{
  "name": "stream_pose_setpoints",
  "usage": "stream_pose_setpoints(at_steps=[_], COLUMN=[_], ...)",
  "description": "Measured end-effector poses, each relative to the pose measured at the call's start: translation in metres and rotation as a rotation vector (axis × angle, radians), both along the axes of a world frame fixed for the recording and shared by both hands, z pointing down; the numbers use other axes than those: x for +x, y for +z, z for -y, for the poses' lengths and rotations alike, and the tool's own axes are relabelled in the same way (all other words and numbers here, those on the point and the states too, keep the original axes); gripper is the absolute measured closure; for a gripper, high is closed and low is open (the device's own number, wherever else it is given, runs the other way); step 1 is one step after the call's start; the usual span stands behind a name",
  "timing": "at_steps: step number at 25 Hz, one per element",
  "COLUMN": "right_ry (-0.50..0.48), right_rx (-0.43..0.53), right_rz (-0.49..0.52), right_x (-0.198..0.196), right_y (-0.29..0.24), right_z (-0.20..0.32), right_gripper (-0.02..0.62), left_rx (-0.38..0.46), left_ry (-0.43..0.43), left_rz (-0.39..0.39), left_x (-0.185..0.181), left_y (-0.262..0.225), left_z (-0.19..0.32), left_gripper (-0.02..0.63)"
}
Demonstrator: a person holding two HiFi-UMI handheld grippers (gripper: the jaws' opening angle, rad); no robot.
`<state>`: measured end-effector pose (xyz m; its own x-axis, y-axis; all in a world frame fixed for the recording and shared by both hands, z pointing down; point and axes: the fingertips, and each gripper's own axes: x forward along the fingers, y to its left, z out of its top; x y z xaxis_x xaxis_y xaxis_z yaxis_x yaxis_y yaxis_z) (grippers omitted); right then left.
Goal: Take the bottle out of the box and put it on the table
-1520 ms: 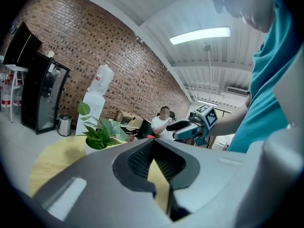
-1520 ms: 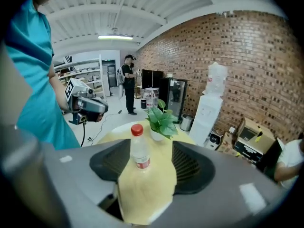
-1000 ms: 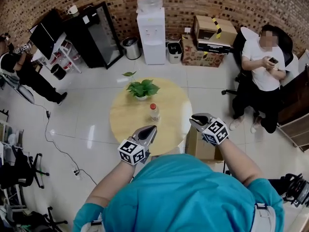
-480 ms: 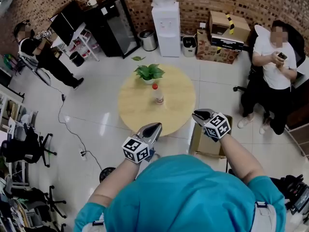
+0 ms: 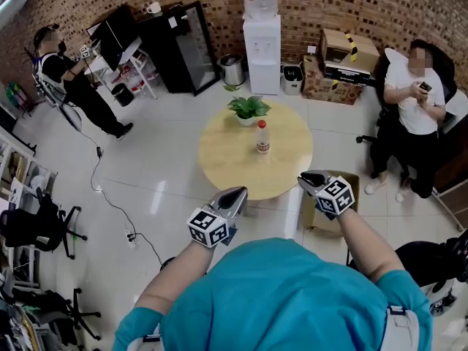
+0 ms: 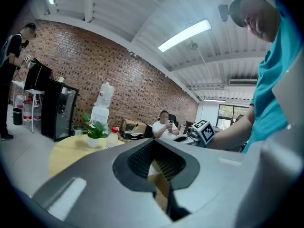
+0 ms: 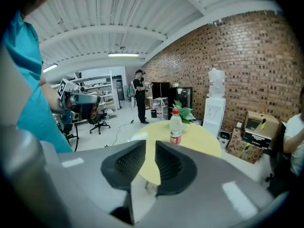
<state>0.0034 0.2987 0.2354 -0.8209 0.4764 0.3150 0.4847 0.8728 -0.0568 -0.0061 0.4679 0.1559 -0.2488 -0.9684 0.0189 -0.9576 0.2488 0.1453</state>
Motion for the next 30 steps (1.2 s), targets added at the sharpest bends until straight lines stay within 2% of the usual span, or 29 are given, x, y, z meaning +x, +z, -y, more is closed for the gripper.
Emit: stream_pose_setpoints(at_steps=[6,9,12,18,22,26,30], right_ry=[0.065,0.078,0.076,0.095,0.071,0.052,0.057], right_rx=[-0.035,-0.042,-0.029,-0.046,-0.051,-0.048,-0.077], right_rz=[0.013,0.008,0.013,0.037,0.041,0.034,0.006], right_x=[0.024,0.040,0.064,0.142,0.218,0.289,0.340], right_y=[-0.024,-0.034,-0.041,-0.045,-0.038,-0.026,-0.008], right_z=[-0.131,-0.174,-0.197,-0.189,-0.176,-0.146,-0.121], right_gripper=[0.537,0.535,0.534,0.534,0.534,0.534,0.534], left_rx=[-0.010,-0.013,-0.008,0.003,0.022,0.024,-0.004], left_ry=[0.073,0.091,0.106,0.129,0.108,0.115,0.114], left_rz=[0.022,0.013,0.003,0.023,0.011,-0.001,0.001], left_x=[0.016,0.023,0.043,0.121,0.191,0.264,0.320], left_y=[-0.013,-0.014,-0.013,-0.010,-0.005,-0.002,0.001], left_z=[-0.130,-0.170,-0.188,-0.177,-0.155,-0.118,-0.099], left_gripper=[0.606,0.606,0.606,0.606,0.606,0.606,0.606])
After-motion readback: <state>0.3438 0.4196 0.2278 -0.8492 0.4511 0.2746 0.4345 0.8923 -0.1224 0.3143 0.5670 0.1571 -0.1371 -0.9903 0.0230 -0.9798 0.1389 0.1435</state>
